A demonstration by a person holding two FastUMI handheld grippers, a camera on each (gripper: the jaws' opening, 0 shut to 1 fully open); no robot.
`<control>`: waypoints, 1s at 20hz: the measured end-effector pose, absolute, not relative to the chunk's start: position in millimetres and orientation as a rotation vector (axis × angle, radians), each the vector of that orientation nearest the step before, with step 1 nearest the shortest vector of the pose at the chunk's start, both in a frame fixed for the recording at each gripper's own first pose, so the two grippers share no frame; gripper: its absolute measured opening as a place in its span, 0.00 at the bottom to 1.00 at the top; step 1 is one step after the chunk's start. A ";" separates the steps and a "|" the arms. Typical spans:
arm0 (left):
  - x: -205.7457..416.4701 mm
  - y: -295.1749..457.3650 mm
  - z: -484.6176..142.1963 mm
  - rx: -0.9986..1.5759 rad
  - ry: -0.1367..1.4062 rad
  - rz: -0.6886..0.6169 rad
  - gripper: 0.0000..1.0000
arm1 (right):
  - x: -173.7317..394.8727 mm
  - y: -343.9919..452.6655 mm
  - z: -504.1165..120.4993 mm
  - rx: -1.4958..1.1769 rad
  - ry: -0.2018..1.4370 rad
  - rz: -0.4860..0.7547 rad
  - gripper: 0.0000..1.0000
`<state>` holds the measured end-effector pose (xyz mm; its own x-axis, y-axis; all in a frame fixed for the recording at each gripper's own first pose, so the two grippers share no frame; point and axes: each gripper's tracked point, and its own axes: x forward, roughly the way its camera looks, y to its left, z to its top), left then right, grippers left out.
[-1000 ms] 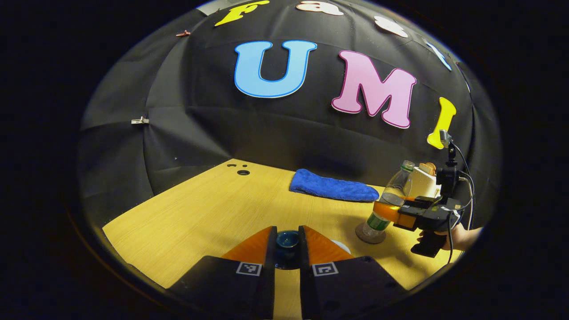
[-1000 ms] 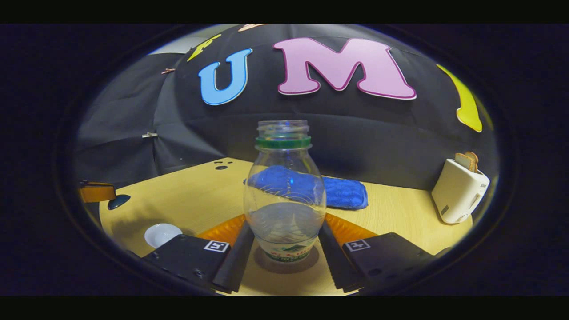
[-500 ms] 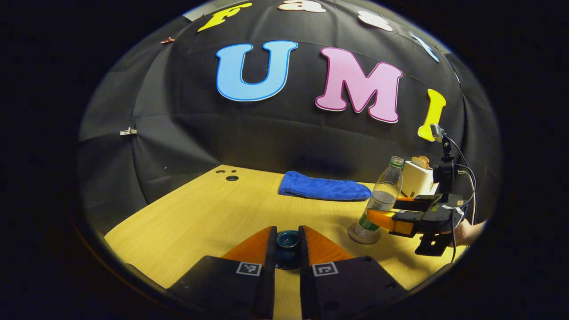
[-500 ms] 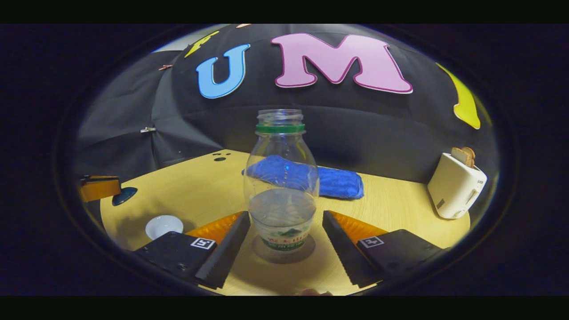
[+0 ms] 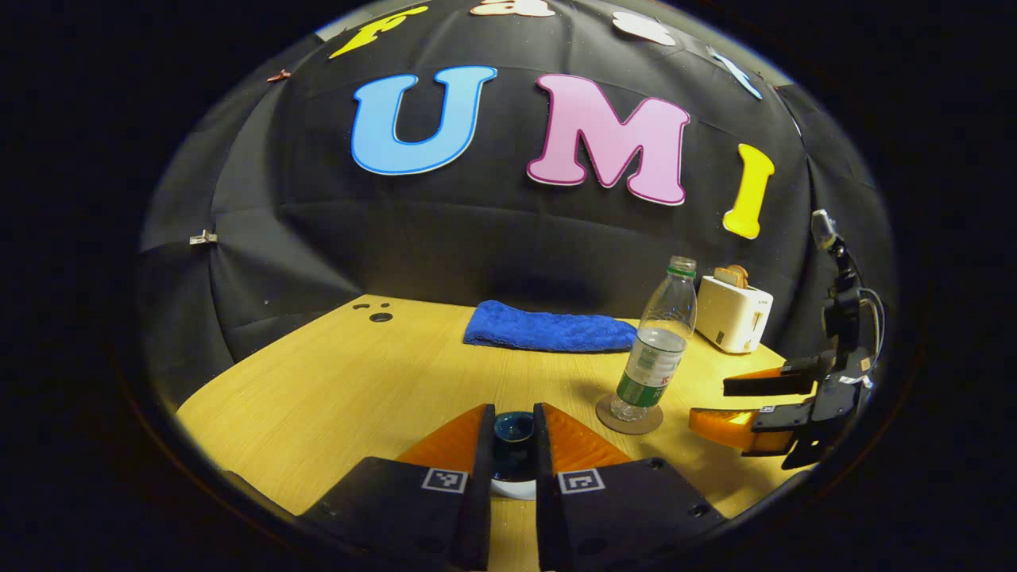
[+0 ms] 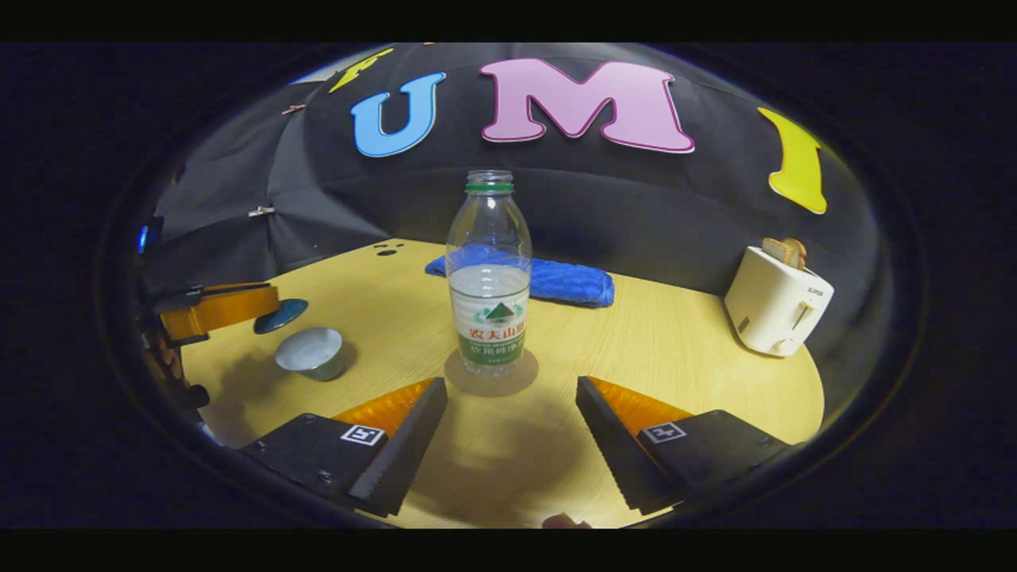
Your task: Open the teacup lid with one hand, grasp the water bottle and pour water into the teacup with the other hand; after pouring, place the water bottle on the coaster and then close the teacup lid.
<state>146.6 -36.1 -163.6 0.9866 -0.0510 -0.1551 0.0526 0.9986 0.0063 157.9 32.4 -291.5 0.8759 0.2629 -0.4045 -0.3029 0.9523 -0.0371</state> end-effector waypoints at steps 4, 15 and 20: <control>152.4 -49.1 -183.7 0.091 0.166 -0.077 0.27 | 136.8 32.7 -299.8 -0.075 0.444 0.265 1.00; 155.4 -48.7 -208.5 0.103 0.193 -0.075 0.28 | 105.2 17.3 -314.0 -0.076 0.504 0.179 0.98; 156.4 -47.8 -209.0 0.112 0.184 -0.060 0.31 | 104.9 19.6 -312.5 -0.039 0.508 0.175 0.97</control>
<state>156.4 -47.8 -209.0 0.9813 -0.0490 -0.1863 0.0696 0.9919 0.1060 104.9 19.6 -312.5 0.8589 0.1570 -0.4874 -0.1762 0.9843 0.0065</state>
